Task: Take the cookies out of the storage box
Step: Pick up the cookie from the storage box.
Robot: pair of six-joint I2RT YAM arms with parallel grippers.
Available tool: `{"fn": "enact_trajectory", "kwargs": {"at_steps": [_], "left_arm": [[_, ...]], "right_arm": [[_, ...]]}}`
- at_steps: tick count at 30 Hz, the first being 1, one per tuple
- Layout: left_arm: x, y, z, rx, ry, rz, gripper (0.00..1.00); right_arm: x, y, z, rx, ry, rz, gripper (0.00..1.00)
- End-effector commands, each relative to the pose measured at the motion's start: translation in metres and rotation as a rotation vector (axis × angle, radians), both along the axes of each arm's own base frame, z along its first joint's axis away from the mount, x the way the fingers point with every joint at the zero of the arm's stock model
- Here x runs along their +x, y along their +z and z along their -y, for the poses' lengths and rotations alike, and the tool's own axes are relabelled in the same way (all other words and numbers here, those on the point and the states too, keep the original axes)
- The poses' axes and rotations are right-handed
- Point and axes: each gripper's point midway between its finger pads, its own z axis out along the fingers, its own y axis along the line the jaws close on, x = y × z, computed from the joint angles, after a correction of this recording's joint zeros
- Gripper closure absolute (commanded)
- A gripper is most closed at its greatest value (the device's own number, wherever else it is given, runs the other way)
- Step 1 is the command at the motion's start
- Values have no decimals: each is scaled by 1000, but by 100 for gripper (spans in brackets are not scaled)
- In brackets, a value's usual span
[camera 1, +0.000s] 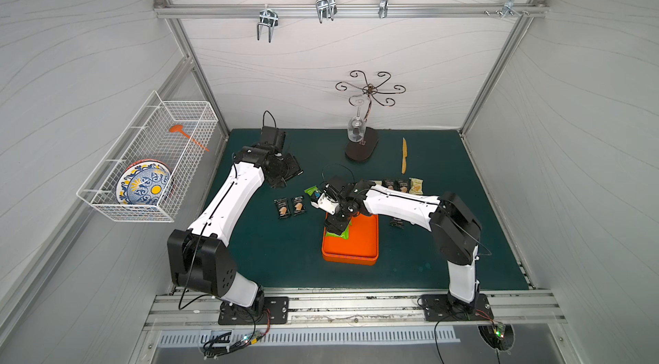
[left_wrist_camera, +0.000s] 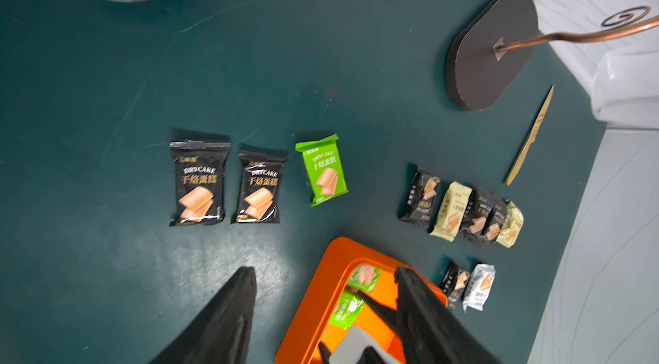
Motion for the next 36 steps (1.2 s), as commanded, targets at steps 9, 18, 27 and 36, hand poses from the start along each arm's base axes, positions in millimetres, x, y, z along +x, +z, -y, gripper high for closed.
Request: {"fn": "enact_trajectory", "kwargs": {"at_steps": [9,18,27,36], "left_arm": [[-24,22,-26,34,24,66,34],[-29,12,-29,32,40,36,34],[-31,10,-32,30,46,34,34],[-31,9,-31,20,48,35,34]], "right_arm": [[-18,-27,11,-99,69,14,38],[-22,-38,13,-134,84,39,50],[-6,-51,22,-228,93,134,42],[-7,-53,31,-238,37,149,45]]}}
